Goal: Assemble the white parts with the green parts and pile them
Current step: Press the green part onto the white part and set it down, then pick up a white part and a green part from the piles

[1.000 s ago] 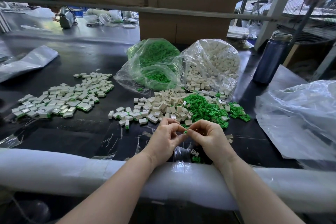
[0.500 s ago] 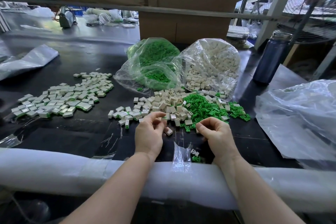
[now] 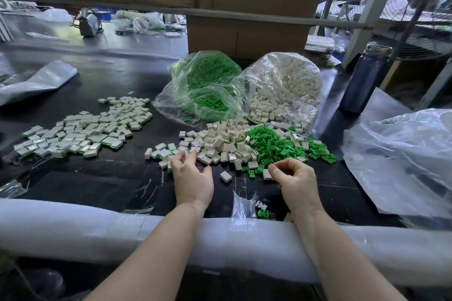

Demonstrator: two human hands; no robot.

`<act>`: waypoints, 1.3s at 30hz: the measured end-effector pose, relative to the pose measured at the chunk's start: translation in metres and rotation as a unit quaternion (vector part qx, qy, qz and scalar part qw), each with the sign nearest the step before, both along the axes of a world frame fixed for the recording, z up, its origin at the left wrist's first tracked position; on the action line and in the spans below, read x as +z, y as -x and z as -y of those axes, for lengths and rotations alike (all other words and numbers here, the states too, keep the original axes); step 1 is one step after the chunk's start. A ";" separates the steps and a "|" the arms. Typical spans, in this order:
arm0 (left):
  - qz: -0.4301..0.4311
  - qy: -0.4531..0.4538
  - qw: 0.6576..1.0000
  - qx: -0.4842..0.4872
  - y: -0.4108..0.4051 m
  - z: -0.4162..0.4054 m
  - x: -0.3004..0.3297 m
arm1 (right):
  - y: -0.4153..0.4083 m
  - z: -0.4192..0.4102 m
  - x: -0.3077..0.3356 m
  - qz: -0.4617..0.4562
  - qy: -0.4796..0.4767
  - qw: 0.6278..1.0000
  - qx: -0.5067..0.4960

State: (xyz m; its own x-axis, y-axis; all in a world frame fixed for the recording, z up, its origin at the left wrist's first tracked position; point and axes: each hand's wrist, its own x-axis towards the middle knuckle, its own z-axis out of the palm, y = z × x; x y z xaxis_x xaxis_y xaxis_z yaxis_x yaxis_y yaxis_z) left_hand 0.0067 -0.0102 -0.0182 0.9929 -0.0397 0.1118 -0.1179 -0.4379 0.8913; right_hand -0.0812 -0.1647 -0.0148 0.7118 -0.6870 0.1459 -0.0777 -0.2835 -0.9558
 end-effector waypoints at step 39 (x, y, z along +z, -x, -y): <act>0.064 -0.098 0.963 -0.244 0.017 0.006 0.005 | -0.005 -0.008 -0.004 -0.122 0.289 0.947 0.065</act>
